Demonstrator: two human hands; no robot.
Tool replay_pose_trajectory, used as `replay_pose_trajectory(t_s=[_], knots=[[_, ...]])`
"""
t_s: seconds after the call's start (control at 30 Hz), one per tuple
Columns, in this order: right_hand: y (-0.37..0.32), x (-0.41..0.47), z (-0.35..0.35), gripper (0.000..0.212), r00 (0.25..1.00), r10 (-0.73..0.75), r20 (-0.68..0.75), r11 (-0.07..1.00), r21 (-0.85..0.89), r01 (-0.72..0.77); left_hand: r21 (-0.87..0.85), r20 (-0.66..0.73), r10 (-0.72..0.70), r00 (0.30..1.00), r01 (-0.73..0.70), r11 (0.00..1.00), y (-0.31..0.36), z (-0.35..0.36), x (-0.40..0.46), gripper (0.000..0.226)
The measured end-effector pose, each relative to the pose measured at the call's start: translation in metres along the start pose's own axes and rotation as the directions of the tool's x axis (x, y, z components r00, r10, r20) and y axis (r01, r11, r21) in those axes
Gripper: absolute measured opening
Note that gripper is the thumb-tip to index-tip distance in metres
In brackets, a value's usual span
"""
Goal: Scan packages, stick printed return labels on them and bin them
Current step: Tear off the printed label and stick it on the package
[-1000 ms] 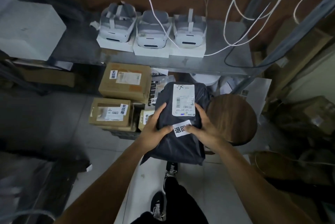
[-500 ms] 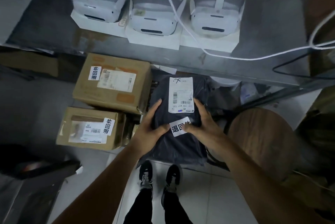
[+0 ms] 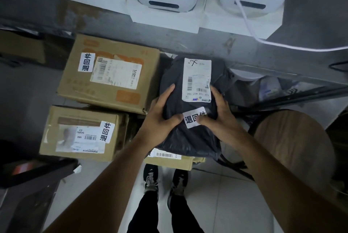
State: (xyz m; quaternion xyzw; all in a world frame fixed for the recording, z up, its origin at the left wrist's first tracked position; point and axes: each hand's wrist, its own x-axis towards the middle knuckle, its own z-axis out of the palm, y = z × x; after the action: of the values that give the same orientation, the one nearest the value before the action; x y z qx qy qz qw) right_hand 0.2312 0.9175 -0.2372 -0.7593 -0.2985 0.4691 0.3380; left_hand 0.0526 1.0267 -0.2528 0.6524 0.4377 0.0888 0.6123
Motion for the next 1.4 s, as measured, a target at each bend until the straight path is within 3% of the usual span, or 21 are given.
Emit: replay_pose_trajectory(t_s=[0.33, 0.5, 0.8, 1.07, 1.23, 1.4], knots=[[-0.006, -0.003, 0.016, 0.098, 0.998, 0.034, 0.048, 0.997, -0.068, -0.031, 0.099, -0.014, -0.086, 0.996, 0.087, 0.991, -0.007, 0.0, -0.008, 0.081], [0.001, -0.002, 0.025, 0.101, 0.999, 0.04, 0.027, 0.986, -0.161, -0.035, 0.022, -0.03, -0.166, 0.986, 0.167, 0.986, -0.022, 0.008, -0.014, 0.082], [0.01, -0.002, 0.035, 0.104, 0.997, 0.08, 0.009, 0.995, -0.066, -0.079, -0.049, -0.019, -0.208, 0.978, 0.207, 0.977, -0.033, 0.009, -0.035, 0.092], [0.003, 0.001, 0.043, 0.099, 0.999, 0.053, -0.006, 0.998, 0.034, -0.053, -0.207, -0.128, -0.16, 0.979, 0.131, 0.97, -0.04, -0.001, -0.028, 0.085], [0.005, -0.006, 0.059, 0.091, 0.993, 0.054, -0.103, 0.999, -0.005, -0.054, -0.101, -0.252, -0.183, 0.95, 0.162, 0.982, -0.036, 0.005, -0.036, 0.079], [-0.004, -0.009, 0.057, 0.09, 0.996, 0.059, -0.068, 0.996, -0.062, -0.063, -0.046, -0.223, -0.214, 0.951, 0.209, 0.977, -0.031, 0.006, -0.04, 0.082]])
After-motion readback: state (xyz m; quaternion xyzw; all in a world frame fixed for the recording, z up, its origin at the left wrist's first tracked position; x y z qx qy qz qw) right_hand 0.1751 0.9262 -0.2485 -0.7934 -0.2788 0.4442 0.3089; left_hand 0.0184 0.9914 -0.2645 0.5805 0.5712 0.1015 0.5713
